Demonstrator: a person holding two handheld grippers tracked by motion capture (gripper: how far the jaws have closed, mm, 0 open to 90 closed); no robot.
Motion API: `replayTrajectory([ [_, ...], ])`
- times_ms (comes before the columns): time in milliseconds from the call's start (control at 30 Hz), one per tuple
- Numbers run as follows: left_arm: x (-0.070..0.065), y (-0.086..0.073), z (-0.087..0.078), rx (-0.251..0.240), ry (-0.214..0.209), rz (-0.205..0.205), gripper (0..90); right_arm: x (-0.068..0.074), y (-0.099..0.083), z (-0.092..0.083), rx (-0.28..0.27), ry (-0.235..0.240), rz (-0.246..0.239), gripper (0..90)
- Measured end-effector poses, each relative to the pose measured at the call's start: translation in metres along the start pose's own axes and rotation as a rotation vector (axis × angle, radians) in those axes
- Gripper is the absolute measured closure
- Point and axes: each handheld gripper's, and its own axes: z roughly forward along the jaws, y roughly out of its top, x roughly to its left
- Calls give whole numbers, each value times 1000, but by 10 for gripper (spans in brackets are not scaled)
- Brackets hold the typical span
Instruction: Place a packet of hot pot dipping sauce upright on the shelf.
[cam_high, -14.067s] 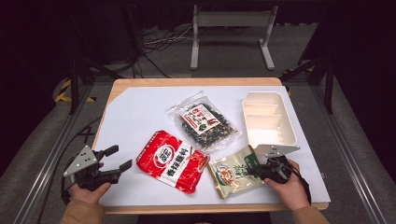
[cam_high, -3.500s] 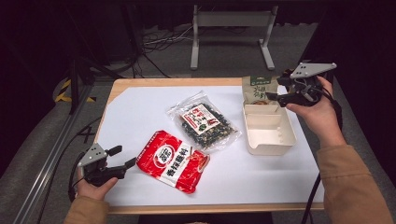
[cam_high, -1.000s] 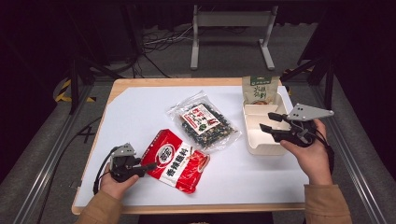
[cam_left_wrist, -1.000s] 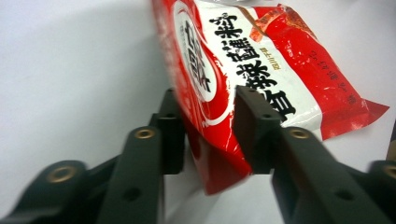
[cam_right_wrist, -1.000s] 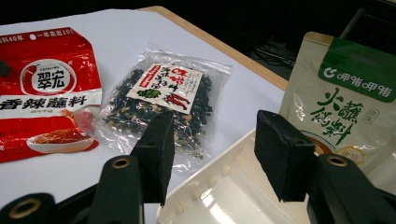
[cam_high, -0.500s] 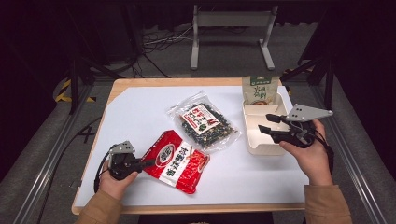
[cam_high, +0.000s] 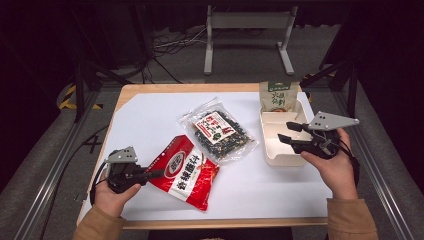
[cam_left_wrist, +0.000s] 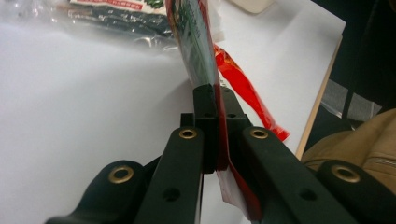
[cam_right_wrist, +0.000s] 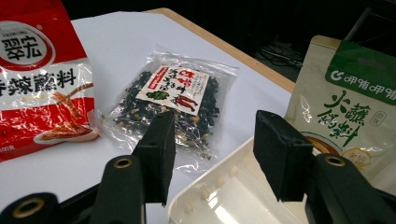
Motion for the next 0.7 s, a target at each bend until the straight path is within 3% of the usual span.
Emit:
replayTrajectory([
  [133,-7,12,-8,-15,-16,24,894,-1,-1,-1,0,-2,2,486],
  [267,-13,22,-15,-56,0,52,895,-1,0,-2,-3,-5,0,487],
  [333,-19,31,-19,-84,14,108,895,0,1,-5,-14,-13,-4,488],
  [567,-27,49,-25,-80,29,189,895,-1,1,-8,-23,-20,-9,490],
  [700,-29,62,-28,-49,23,227,895,2,3,-7,-18,-15,-16,489],
])
